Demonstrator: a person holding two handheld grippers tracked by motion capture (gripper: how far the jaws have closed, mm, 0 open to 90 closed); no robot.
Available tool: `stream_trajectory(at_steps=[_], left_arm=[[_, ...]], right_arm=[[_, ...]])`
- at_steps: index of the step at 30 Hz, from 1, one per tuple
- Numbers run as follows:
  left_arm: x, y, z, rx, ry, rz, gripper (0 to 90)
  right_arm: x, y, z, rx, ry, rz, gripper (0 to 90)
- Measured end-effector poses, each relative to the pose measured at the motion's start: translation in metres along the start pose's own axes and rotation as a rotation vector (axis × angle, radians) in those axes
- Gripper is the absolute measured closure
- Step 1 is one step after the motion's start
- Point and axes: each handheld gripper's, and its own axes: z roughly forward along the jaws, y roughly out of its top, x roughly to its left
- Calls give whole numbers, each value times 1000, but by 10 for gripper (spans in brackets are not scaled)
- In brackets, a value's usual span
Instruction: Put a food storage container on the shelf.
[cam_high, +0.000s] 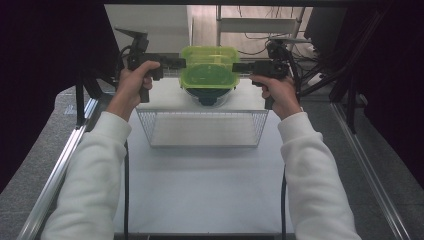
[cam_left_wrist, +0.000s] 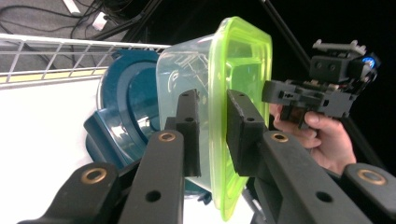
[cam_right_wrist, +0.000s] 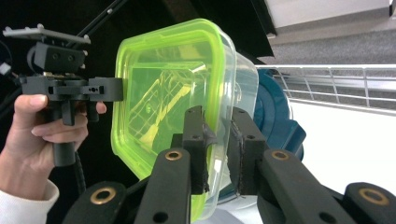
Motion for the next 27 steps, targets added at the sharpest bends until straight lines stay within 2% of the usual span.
stream_trajectory(at_steps=[1, 4, 5, 6, 7, 10, 13, 15, 18, 20, 21, 22, 23, 26, 27], left_arm=[[0, 0, 0, 0, 0, 0, 764], [8, 2, 3, -16, -3, -33, 765], [8, 2, 3, -16, -3, -33, 765], [12, 3, 4, -22, 7, -58, 763], [14, 3, 5, -25, 4, -69, 757], [18, 2, 6, -31, 0, -82, 739], [21, 1, 7, -34, -5, -88, 727], [21, 1, 8, -34, 2, -81, 721], [19, 1, 9, -37, 19, -67, 674], [17, 0, 11, -73, 29, -35, 561], [17, 0, 11, -73, 29, -35, 487], [13, 1, 8, -110, 80, -7, 412], [11, 1, 7, -129, 86, 6, 359], [8, 0, 1, -147, 90, 29, 279], [6, -1, -2, -152, 90, 43, 279]], right_arm=[[0, 0, 0, 0, 0, 0, 770], [-4, 5, 7, 0, -17, 58, 753], [-4, 5, 7, 0, -17, 58, 753], [-7, 6, 11, 1, -14, 102, 737], [-9, 6, 13, 3, -10, 125, 732], [-13, 5, 18, -14, -11, 179, 721], [-14, 2, 20, -41, -18, 195, 710], [-14, 1, 21, -48, -21, 193, 699], [-14, 0, 22, -63, -21, 191, 597], [-14, -1, 23, -87, -28, 185, 475], [-14, -1, 23, -87, -28, 185, 475], [-13, -1, 21, -115, -44, 162, 401], [-13, 0, 18, -134, -42, 146, 371], [-10, 0, 7, -166, -29, 100, 320], [-10, 0, 7, -166, -29, 100, 320]])
